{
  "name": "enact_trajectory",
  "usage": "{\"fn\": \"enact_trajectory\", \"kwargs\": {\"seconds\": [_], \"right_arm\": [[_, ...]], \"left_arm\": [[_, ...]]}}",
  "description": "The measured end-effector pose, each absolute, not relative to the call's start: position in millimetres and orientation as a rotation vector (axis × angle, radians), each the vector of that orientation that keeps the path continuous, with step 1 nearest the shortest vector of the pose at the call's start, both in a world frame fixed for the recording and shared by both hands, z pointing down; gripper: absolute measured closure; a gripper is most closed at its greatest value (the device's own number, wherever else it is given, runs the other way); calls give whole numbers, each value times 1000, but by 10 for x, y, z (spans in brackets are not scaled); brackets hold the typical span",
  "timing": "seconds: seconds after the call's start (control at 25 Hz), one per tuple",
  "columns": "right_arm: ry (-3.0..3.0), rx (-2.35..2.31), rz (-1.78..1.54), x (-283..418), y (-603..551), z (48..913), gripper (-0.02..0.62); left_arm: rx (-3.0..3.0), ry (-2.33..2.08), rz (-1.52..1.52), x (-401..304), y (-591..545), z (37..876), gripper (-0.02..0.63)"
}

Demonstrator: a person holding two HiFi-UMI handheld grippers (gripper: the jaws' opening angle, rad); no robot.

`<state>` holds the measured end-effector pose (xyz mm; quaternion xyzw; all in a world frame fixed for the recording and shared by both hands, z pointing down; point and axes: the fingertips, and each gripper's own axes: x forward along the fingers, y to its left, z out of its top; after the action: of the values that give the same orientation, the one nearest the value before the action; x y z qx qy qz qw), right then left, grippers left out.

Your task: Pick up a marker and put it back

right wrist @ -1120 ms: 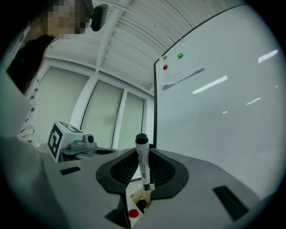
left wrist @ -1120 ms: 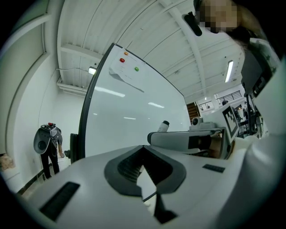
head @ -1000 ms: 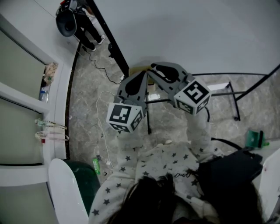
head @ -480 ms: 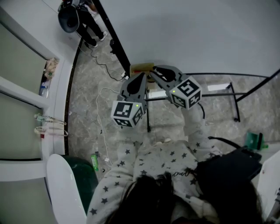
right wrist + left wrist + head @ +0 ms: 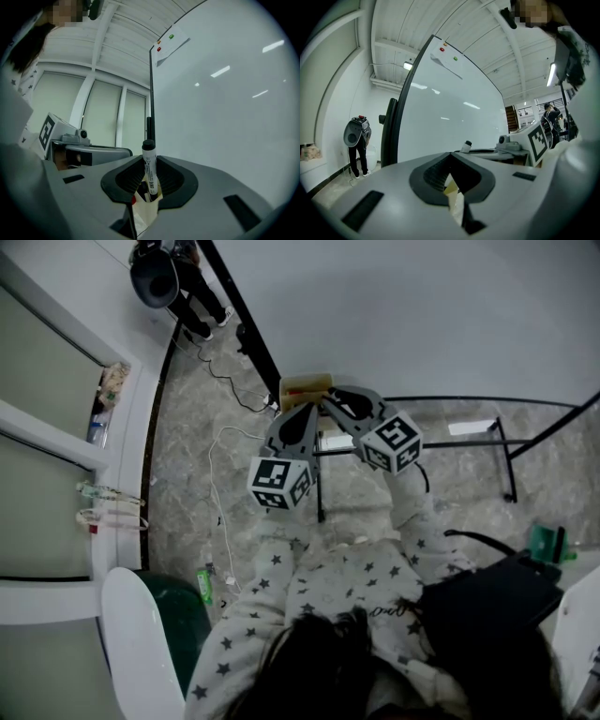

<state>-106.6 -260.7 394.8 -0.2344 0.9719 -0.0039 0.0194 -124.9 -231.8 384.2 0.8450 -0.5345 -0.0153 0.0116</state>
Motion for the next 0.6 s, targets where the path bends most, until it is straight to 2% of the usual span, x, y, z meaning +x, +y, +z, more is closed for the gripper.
{"fn": "enact_trajectory", "kwargs": {"seconds": [0.6], "right_arm": [[3017, -708, -39, -1052, -2643, 4122, 512]], "left_arm": [[2604, -1665, -33, -1185, -2385, 4011, 605]]}}
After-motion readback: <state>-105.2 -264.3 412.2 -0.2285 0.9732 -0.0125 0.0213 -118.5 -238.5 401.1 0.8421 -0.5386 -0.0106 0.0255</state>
